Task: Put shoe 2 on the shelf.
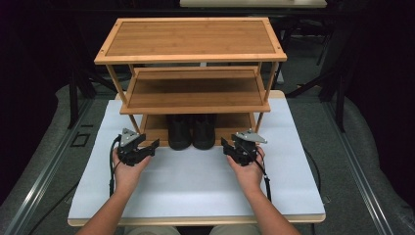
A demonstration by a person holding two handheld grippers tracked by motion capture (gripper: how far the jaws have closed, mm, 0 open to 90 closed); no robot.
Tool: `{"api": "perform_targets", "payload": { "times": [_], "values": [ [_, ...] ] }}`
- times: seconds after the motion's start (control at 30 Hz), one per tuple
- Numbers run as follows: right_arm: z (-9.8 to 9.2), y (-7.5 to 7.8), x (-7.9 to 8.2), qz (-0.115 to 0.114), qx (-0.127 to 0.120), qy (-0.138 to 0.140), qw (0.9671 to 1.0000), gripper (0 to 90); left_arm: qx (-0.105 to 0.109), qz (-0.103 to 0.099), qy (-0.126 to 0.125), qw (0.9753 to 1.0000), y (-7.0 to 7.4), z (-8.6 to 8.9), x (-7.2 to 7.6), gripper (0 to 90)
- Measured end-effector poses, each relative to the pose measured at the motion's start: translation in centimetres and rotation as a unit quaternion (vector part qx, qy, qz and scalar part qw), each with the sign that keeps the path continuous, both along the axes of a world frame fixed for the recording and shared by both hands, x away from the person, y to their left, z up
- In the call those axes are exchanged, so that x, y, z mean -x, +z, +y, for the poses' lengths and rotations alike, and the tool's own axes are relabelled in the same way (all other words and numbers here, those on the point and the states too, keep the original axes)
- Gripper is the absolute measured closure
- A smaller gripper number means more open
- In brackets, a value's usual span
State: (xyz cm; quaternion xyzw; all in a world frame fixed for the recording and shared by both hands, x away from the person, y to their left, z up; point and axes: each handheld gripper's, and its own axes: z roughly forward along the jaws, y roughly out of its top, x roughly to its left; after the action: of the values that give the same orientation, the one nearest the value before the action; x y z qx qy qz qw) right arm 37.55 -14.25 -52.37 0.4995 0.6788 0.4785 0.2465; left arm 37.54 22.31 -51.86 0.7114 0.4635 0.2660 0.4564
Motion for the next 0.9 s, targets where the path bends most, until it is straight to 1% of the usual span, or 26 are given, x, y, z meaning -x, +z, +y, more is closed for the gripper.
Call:
{"api": "perform_targets", "payload": {
  "times": [0.03,0.1,0.2,0.23,0.27,0.3,0.33,0.37,0.4,0.47,0.53,0.57,0.6,0.63,0.8,0.87,0.9],
  "values": [
    [-0.2,0.0,0.2,-0.007,-0.002,0.003,1.0000,53.5,0.001,0.000,-0.001,1.0000,0.0,0.1,0.1,39.2],
    [-0.4,0.2,0.7,-0.004,-0.001,0.004,1.0000,53.3,0.001,-0.001,-0.001,1.0000,0.1,0.5,0.5,39.2],
    [-0.9,0.3,1.4,-0.011,-0.005,0.007,0.9999,53.1,0.005,-0.005,-0.002,1.0000,0.3,1.0,1.1,39.2],
    [-1.1,0.3,1.7,-0.009,-0.005,0.007,0.9999,52.8,0.005,-0.004,-0.002,1.0000,0.4,1.2,1.3,39.1],
    [-1.2,0.3,2.0,-0.011,-0.005,0.008,0.9999,52.5,0.009,-0.005,-0.002,0.9999,0.4,1.3,1.5,39.1],
    [-1.4,0.3,2.3,-0.015,-0.007,0.008,0.9998,52.4,0.009,-0.004,-0.003,1.0000,0.5,1.5,1.6,39.0],
    [-1.5,0.4,2.5,-0.014,-0.007,0.011,0.9998,52.0,0.013,-0.005,-0.004,0.9999,0.5,1.6,1.8,38.8],
    [-1.7,0.4,2.7,-0.016,-0.013,0.013,0.9997,51.4,0.013,-0.005,-0.005,0.9999,0.5,1.8,2.1,38.6],
    [-1.9,0.4,3.0,-0.012,-0.014,0.016,0.9997,51.2,0.015,-0.006,-0.006,0.9999,0.6,2.0,2.4,38.3],
    [-2.3,0.5,3.5,-0.018,-0.018,0.016,0.9995,51.2,0.018,-0.007,-0.009,0.9998,0.7,2.4,3.1,37.7],
    [-2.8,0.8,4.2,-0.018,-0.019,0.017,0.9995,51.1,0.016,-0.005,-0.008,0.9998,0.7,2.9,3.7,37.7],
    [-3.0,0.8,4.4,-0.024,-0.022,0.013,0.9994,50.9,0.018,-0.006,-0.007,0.9998,0.7,3.1,3.9,37.7],
    [-3.3,0.9,4.8,-0.022,-0.024,0.013,0.9994,50.8,0.021,-0.006,-0.005,0.9997,0.7,3.3,4.2,37.7],
    [-3.6,0.9,5.0,-0.028,-0.029,0.011,0.9991,50.7,0.022,-0.006,-0.004,0.9997,0.7,3.6,4.5,37.8],
    [-5.2,1.2,6.5,-0.030,-0.041,0.000,0.9987,50.1,0.026,-0.003,0.003,0.9996,0.8,4.9,5.9,37.7],
    [-5.6,1.1,7.0,-0.041,-0.053,-0.006,0.9977,49.7,0.027,-0.005,0.008,0.9996,0.7,5.3,6.4,37.7],
    [-5.9,1.2,7.3,-0.039,-0.051,-0.007,0.9979,49.2,0.026,-0.006,0.008,0.9996,0.7,5.4,6.7,37.7]
  ]
}}
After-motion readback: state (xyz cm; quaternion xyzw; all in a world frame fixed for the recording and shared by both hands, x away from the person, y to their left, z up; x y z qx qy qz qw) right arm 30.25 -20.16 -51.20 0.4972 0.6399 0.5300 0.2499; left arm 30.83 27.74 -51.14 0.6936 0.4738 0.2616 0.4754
